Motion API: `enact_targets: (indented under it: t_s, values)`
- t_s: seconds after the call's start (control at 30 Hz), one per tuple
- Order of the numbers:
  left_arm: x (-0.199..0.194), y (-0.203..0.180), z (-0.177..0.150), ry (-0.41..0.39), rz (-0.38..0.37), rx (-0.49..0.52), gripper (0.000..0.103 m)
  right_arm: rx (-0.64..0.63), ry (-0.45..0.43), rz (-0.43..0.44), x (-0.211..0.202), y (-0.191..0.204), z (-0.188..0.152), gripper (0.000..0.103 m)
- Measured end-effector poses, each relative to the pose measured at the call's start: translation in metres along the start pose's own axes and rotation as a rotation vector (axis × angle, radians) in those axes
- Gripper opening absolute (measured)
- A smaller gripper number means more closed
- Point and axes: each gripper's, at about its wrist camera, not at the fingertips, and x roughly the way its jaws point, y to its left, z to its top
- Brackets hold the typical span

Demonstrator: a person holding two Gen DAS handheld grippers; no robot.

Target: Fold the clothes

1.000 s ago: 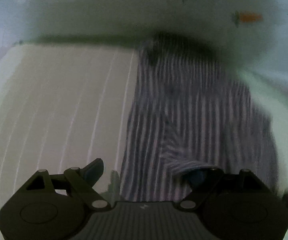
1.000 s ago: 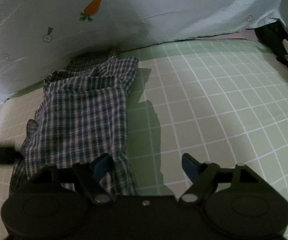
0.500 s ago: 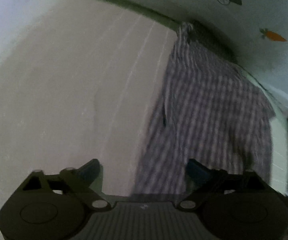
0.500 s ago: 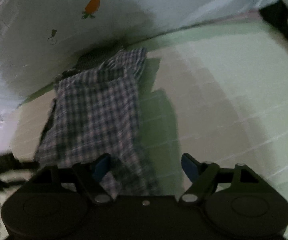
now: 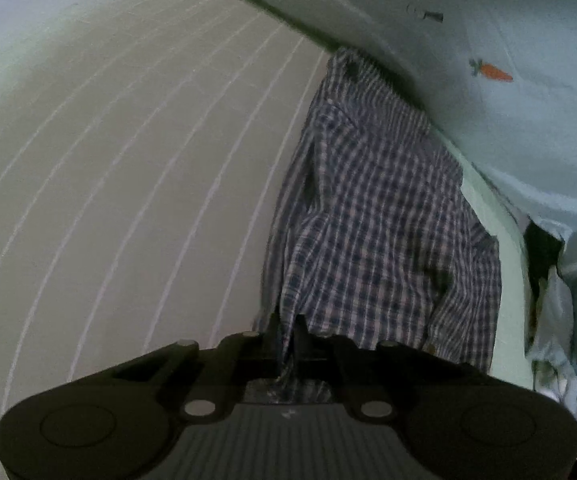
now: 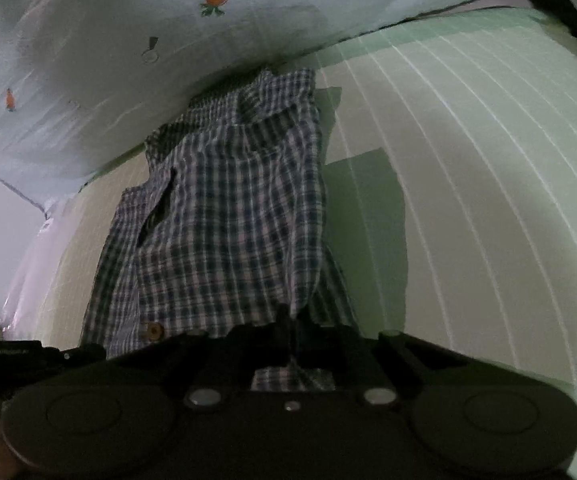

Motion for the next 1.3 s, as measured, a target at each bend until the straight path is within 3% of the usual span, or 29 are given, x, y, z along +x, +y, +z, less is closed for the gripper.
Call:
enact_targets:
  t_s: [0.17, 0.2, 0.3, 0.37, 0.43, 0.47, 0.53, 0.7, 0.73, 0.77, 0.87, 0.9, 0.93, 1.1, 1.3]
  values:
    - [-0.014, 0.014, -0.031, 0.038, 0.026, -0.067, 0.01, 0.011, 0.017, 0.007, -0.028, -0.005, -0.029, 0.006]
    - [-0.016, 0.014, -0.033, 0.032, 0.032, -0.066, 0.012, 0.013, 0.021, 0.009, -0.032, -0.006, -0.033, 0.014]
    - [-0.018, 0.009, -0.039, 0.018, 0.044, -0.039, 0.039, 0.021, 0.03, -0.014, -0.037, -0.01, -0.04, 0.054]
    - [-0.017, 0.003, -0.041, 0.009, 0.035, -0.005, 0.062, 0.066, 0.037, 0.0, -0.037, -0.018, -0.043, 0.057]
    - [-0.015, -0.003, -0.042, 0.002, 0.051, 0.025, 0.078, 0.107, 0.04, 0.014, -0.035, -0.024, -0.044, 0.066]
    - [-0.013, -0.006, -0.042, 0.0, 0.072, 0.033, 0.079, 0.125, 0.04, 0.021, -0.034, -0.027, -0.043, 0.068]
    - [-0.008, -0.009, -0.042, 0.003, 0.097, 0.03, 0.079, 0.145, 0.039, 0.042, -0.032, -0.031, -0.045, 0.072]
    - [-0.002, -0.002, -0.043, -0.005, 0.073, -0.047, 0.077, 0.142, 0.066, 0.063, -0.014, -0.026, -0.039, 0.072]
    - [0.0, -0.001, -0.043, 0.0, 0.072, -0.059, 0.071, 0.139, 0.073, 0.062, -0.01, -0.025, -0.038, 0.07]
    - [0.002, 0.001, -0.043, 0.008, 0.066, -0.07, 0.056, 0.121, 0.083, 0.056, -0.008, -0.023, -0.038, 0.068]
    - [0.008, 0.007, -0.048, 0.017, 0.023, -0.119, 0.025, 0.031, 0.115, 0.04, -0.003, -0.014, -0.04, 0.04]
    - [0.009, 0.01, -0.051, 0.019, 0.01, -0.142, 0.021, -0.024, 0.128, 0.034, -0.003, -0.01, -0.041, 0.022]
    - [0.01, 0.013, -0.055, 0.022, -0.002, -0.163, 0.018, -0.079, 0.141, 0.029, -0.002, -0.006, -0.043, 0.018]
    - [-0.01, 0.018, -0.079, 0.057, -0.038, -0.184, 0.012, -0.126, 0.159, 0.054, -0.017, -0.011, -0.056, 0.011]
    - [-0.084, 0.024, -0.11, 0.14, -0.204, -0.353, 0.01, -0.078, 0.219, 0.169, -0.082, -0.036, -0.069, 0.009]
